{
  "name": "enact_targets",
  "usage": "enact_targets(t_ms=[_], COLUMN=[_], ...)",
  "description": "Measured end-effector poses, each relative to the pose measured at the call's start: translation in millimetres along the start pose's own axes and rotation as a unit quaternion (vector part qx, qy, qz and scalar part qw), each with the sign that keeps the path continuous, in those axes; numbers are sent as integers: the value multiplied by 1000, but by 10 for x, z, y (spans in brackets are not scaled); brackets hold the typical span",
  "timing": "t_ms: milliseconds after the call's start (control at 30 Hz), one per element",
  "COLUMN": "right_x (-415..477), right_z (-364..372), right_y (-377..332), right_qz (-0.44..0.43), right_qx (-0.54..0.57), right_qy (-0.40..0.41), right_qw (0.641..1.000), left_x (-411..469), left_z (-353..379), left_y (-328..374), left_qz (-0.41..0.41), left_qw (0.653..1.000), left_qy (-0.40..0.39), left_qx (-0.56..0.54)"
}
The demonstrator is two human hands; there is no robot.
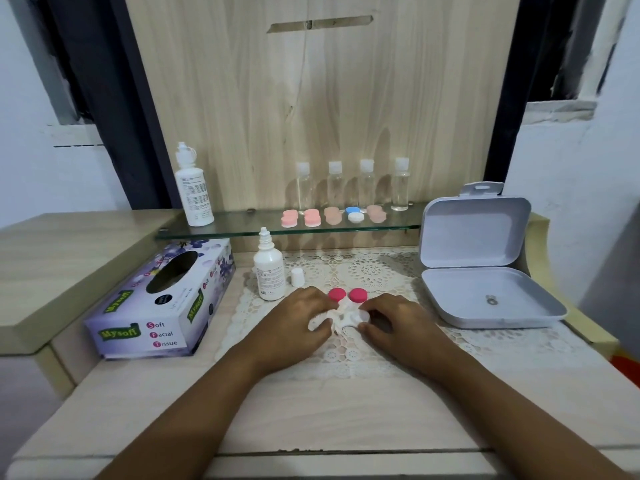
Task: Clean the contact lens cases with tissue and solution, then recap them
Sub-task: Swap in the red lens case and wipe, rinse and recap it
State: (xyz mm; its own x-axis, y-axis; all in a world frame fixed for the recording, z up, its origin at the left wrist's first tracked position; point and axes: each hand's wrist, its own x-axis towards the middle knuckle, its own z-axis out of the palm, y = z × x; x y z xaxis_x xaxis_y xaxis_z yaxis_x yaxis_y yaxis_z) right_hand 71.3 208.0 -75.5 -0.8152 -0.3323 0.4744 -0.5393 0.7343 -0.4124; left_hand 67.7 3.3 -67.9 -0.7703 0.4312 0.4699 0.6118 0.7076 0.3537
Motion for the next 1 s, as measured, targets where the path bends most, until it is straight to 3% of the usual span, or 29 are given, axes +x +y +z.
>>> enact_targets(t_ms=[200,500,1000], right_x=[-7,6,21], right_z=[-9,-16,-22], right_y=[-8,-7,1], right_qz=[-3,-8,-16], right_qx=[3,2,-3], right_qy=[1,-2,-17], right_qw=[1000,1000,1000], left_x=[11,42,44], left_z=[-14,23,35], left_y=[-70,-3,-66], left_qz=[39,153,160], left_qw=[999,964,971], left_qy=[-20,-5,11], left_qx=[-1,216,175])
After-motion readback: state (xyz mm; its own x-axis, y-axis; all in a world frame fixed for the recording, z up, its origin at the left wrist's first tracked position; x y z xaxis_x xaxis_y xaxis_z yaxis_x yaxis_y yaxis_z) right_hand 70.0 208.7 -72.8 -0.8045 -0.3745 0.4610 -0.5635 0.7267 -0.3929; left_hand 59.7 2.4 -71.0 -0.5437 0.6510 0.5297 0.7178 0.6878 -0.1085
